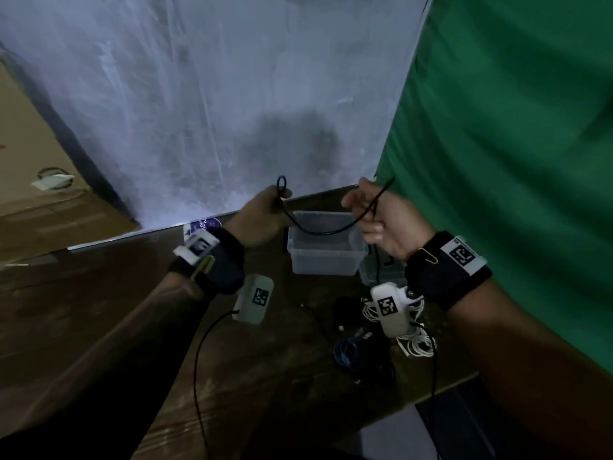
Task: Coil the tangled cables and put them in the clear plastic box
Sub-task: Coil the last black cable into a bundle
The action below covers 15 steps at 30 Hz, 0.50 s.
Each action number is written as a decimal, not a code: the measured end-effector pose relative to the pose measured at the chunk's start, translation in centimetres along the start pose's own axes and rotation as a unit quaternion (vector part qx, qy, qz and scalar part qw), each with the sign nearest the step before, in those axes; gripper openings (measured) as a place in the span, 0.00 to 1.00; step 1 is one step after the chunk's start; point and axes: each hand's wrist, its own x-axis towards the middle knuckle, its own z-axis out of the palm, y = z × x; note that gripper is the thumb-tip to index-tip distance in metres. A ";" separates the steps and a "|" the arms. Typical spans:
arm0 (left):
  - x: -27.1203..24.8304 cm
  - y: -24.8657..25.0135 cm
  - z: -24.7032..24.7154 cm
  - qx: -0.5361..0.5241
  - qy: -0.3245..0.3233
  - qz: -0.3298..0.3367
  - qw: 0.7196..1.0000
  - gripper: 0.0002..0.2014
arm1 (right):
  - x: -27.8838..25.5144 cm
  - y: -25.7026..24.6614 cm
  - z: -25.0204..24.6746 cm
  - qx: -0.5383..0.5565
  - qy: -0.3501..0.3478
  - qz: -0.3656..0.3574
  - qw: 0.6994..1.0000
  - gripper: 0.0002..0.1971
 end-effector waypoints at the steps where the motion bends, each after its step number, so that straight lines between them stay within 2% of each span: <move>1: 0.0 -0.2 0.6 0.086 0.011 0.025 0.996 0.31 | -0.1 -0.5 0.6 0.034 -0.014 0.002 0.999 0.18; 2: -0.2 -0.4 1.3 0.138 0.035 0.038 0.989 0.36 | -0.2 -1.1 1.2 0.062 -0.022 0.001 0.998 0.16; 3: -0.6 -0.4 2.0 0.164 0.055 0.047 0.984 0.35 | -0.3 -1.6 1.6 0.087 -0.027 -0.001 0.996 0.15; 4: -1.1 -0.5 2.7 0.175 0.058 0.036 0.982 0.29 | -0.4 -2.1 1.9 0.109 -0.030 -0.004 0.994 0.15; 5: -1.7 -0.5 3.3 0.189 0.027 0.008 0.982 0.21 | -0.6 -2.5 2.2 0.128 -0.035 -0.007 0.991 0.15; 6: -2.2 -0.5 3.9 0.227 -0.033 -0.034 0.973 0.17 | -0.6 -2.7 2.3 0.146 -0.043 -0.011 0.988 0.15; 8: -3.0 -0.9 4.8 0.265 -0.144 -0.098 0.948 0.25 | -0.7 -2.6 2.5 0.174 -0.065 -0.017 0.982 0.16; 10: -3.7 -1.4 5.4 0.163 -0.181 -0.158 0.957 0.33 | -0.6 -2.2 2.7 0.207 -0.095 -0.027 0.973 0.16; 12: -4.8 -2.0 6.5 -0.048 -0.191 -0.217 0.956 0.35 | -0.5 -1.9 2.8 0.233 -0.108 -0.038 0.966 0.16; 14: -6.2 -2.8 8.1 -0.259 -0.202 -0.244 0.912 0.34 | -0.3 -1.7 2.8 0.250 -0.110 -0.047 0.961 0.16; 15: -6.7 -3.2 8.9 -0.303 -0.216 -0.231 0.899 0.30 | -0.2 -1.7 2.8 0.258 -0.113 -0.053 0.958 0.16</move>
